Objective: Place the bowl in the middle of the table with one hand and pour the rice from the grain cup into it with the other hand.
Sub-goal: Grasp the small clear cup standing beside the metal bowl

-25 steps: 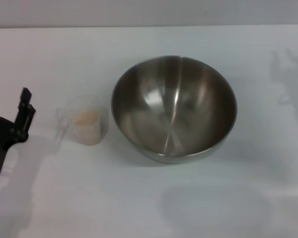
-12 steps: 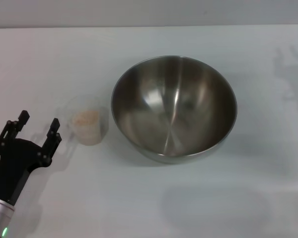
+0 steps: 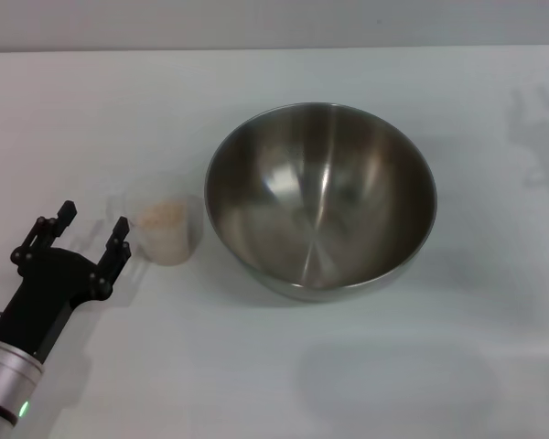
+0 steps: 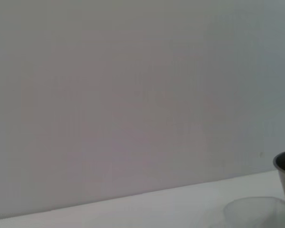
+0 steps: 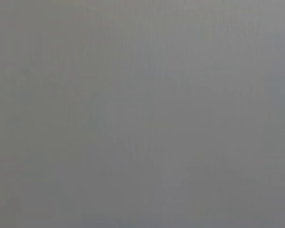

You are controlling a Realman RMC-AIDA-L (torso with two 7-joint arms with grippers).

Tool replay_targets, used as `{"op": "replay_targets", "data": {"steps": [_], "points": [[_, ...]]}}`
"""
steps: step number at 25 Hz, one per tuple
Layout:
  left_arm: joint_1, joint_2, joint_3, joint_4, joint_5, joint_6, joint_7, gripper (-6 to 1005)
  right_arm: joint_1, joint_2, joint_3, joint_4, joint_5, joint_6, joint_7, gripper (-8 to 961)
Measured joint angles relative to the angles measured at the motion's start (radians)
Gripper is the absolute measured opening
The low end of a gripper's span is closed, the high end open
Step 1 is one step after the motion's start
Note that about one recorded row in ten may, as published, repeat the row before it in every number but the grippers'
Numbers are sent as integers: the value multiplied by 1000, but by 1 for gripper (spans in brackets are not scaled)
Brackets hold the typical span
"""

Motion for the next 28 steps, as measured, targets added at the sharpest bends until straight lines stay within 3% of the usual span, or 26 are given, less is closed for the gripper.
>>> {"op": "replay_targets", "data": {"steps": [28], "points": [[-123, 0, -85, 42, -10, -128, 0, 668, 33, 4, 2, 14, 0, 24, 1, 347]]}}
